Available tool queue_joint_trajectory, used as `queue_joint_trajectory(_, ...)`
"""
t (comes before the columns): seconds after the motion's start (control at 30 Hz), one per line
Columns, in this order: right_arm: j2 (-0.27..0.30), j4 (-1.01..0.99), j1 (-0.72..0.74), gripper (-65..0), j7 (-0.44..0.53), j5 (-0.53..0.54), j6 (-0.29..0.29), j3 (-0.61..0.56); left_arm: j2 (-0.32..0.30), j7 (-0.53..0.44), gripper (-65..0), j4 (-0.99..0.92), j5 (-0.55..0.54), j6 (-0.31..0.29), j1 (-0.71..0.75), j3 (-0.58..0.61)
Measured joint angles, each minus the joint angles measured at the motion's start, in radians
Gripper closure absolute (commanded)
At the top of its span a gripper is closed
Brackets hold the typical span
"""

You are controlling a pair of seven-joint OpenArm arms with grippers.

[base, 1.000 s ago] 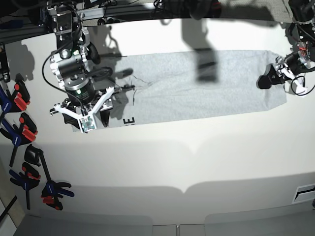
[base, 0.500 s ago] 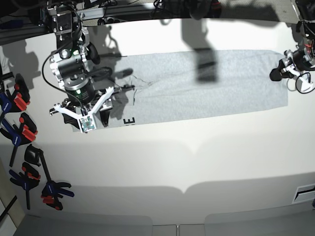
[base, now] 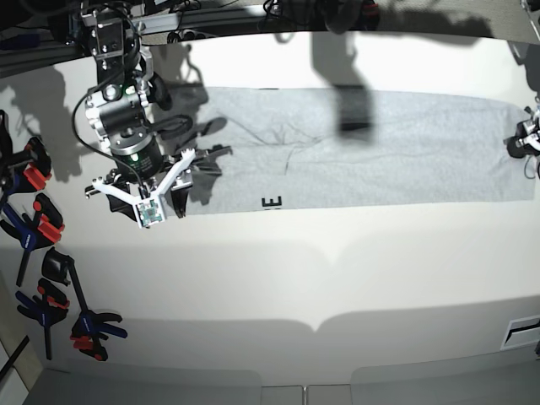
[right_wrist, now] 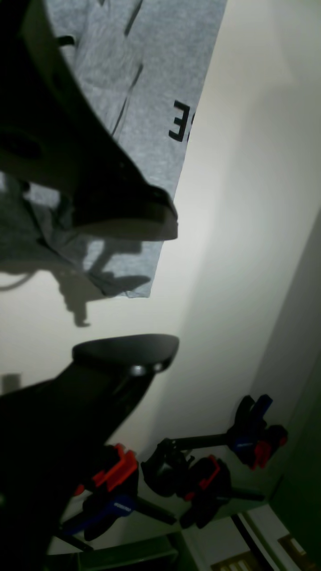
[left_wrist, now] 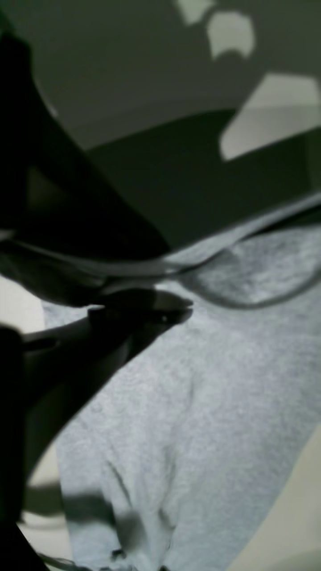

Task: Fold the T-shirt properly
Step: 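Grasp the collar end with the left gripper and fold it toward the hem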

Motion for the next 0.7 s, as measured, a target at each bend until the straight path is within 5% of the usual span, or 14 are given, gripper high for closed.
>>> queue_joint_trajectory(0.17, 0.0, 0.001, 0.0, -31.3, 0.0, 0.0, 0.0, 0.0, 0.04, 0.021, 0.0, 0.14, 0.09, 0.001, 0.015, 0.0)
queue_joint_trajectory(0.23, 0.0, 0.001, 0.0, -31.3, 0.0, 0.0, 0.0, 0.0, 0.072, 0.022, 0.0, 0.23, 0.118, 0.058, 0.019, 0.0)
queue_joint_trajectory(0.33, 0.0, 0.001, 0.0, -31.3, 0.0, 0.0, 0.0, 0.0, 0.145, 0.027, 0.0, 0.379, 0.163, 0.107, 0.025, 0.0)
queue_joint_trajectory(0.7, 0.0, 0.001, 0.0, -31.3, 0.0, 0.0, 0.0, 0.0, 0.433, 0.193, 0.0, 0.774, 0.166, 0.105, 0.056, -0.002)
